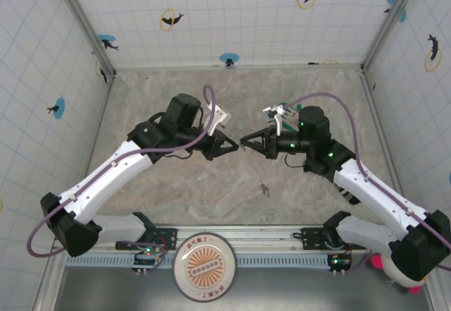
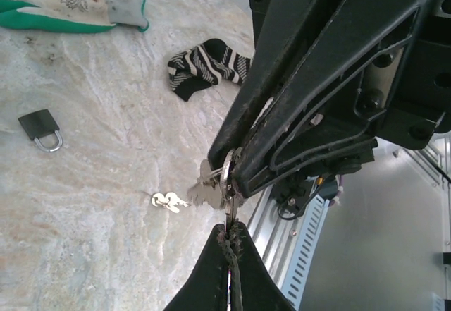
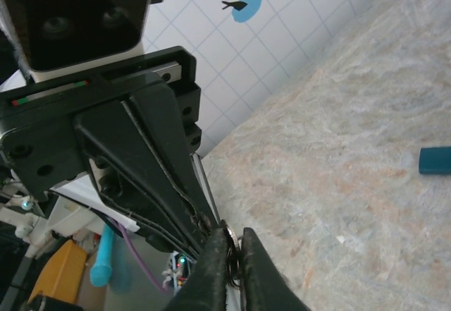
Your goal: Unlock with the key
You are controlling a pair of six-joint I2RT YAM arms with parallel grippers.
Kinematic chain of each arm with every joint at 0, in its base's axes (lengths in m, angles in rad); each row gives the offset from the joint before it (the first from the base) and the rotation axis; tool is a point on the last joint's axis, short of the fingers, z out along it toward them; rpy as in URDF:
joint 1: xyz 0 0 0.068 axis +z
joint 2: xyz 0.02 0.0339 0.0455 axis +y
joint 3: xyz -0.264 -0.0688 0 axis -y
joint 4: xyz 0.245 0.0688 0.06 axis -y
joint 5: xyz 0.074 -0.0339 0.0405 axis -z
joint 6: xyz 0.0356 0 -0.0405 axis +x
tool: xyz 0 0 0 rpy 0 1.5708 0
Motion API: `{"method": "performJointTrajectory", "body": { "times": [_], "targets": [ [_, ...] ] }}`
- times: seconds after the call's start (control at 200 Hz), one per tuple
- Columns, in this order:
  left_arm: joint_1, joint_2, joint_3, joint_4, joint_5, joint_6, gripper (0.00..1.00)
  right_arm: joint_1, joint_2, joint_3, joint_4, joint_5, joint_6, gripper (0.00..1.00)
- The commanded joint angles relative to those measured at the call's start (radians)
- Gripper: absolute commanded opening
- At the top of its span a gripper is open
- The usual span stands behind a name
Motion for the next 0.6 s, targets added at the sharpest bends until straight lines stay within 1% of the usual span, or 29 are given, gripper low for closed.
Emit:
{"method": "performJointTrajectory", "body": {
  "times": [0.0, 0.035, 0.17, 0.235, 0.26, 0.28, 0.305, 0.35, 0.38, 0.405, 0.47, 0.5, 0.596],
  "targets": [
    [0.001, -0.027, -0.001, 0.004, 0.016, 0.037, 0.00, -0.010, -0.010, 0.018, -0.009, -0.031, -0.013, 0.04],
    [0.001, -0.028, -0.002, 0.004, 0.013, 0.038, 0.00, -0.010, -0.011, 0.018, -0.013, -0.038, -0.017, 0.00],
    [0.001, -0.031, -0.003, 0.010, 0.001, 0.039, 0.00, -0.010, -0.015, 0.022, -0.014, -0.061, -0.022, 0.00],
    [0.001, -0.032, -0.004, 0.020, -0.022, 0.029, 0.00, -0.009, -0.019, 0.025, -0.011, -0.061, -0.025, 0.00],
    [0.001, -0.034, -0.006, 0.025, -0.038, 0.021, 0.14, -0.010, -0.023, 0.024, -0.012, -0.051, -0.025, 0.00],
    [0.002, -0.036, -0.006, 0.026, -0.049, 0.017, 0.21, -0.010, -0.025, 0.026, -0.013, -0.037, -0.025, 0.00],
    [0.006, -0.041, -0.008, 0.032, -0.057, 0.016, 0.25, -0.010, -0.031, 0.026, -0.014, -0.017, -0.027, 0.00],
    [0.021, -0.057, -0.018, 0.072, -0.069, -0.047, 0.28, -0.009, -0.048, 0.020, -0.011, 0.031, -0.037, 0.00],
    [0.036, -0.073, -0.051, 0.107, -0.086, -0.082, 0.37, -0.008, -0.064, 0.012, -0.008, 0.075, -0.050, 0.00],
    [0.053, -0.088, -0.072, 0.138, -0.097, -0.116, 0.41, -0.006, -0.078, 0.006, -0.005, 0.110, -0.063, 0.00],
    [0.100, -0.127, -0.116, 0.212, -0.102, -0.200, 0.44, -0.005, -0.120, -0.021, 0.010, 0.203, -0.092, 0.00],
    [0.120, -0.145, -0.141, 0.246, -0.113, -0.244, 0.48, 0.000, -0.145, -0.038, 0.030, 0.251, -0.104, 0.00],
    [0.164, -0.185, -0.201, 0.332, -0.132, -0.373, 0.50, 0.036, -0.223, -0.098, 0.094, 0.432, -0.173, 0.00]
  ]
}}
